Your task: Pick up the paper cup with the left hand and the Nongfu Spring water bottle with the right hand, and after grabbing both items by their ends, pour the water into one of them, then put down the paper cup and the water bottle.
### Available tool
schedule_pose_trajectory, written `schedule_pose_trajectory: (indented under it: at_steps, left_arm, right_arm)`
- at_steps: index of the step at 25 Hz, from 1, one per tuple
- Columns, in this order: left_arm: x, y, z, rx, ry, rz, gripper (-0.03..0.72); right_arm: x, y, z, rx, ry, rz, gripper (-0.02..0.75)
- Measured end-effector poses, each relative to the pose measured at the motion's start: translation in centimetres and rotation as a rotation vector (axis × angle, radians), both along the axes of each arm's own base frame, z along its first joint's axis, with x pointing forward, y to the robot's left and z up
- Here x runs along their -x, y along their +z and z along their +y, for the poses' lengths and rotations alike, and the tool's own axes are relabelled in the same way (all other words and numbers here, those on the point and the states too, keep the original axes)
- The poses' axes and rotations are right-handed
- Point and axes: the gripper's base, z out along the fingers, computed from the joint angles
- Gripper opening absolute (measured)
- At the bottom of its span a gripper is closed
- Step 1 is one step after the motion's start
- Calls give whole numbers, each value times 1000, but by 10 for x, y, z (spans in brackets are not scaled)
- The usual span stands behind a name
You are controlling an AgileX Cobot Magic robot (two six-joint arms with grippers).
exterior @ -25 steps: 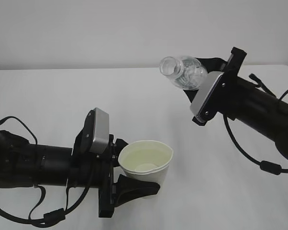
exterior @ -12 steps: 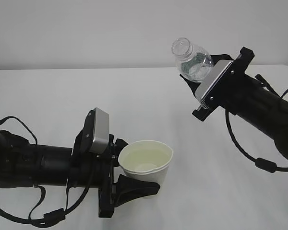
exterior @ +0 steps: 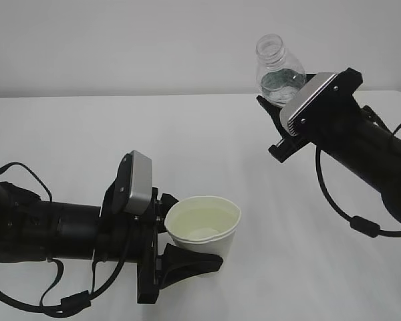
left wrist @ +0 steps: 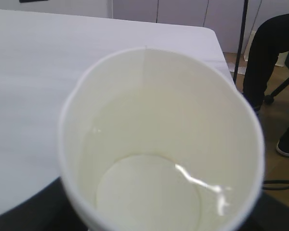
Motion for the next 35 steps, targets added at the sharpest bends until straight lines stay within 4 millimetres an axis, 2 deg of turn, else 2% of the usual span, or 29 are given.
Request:
schedule_pose_trajectory:
  at_steps: [15, 35]
  left_arm:
    - [0, 0, 0, 0, 0, 0, 470]
    - [0, 0, 0, 0, 0, 0, 470]
  right_arm:
    - [-3, 1, -7, -143, -73, 58, 416]
    - [-6, -1, -24, -310, -264, 103, 416]
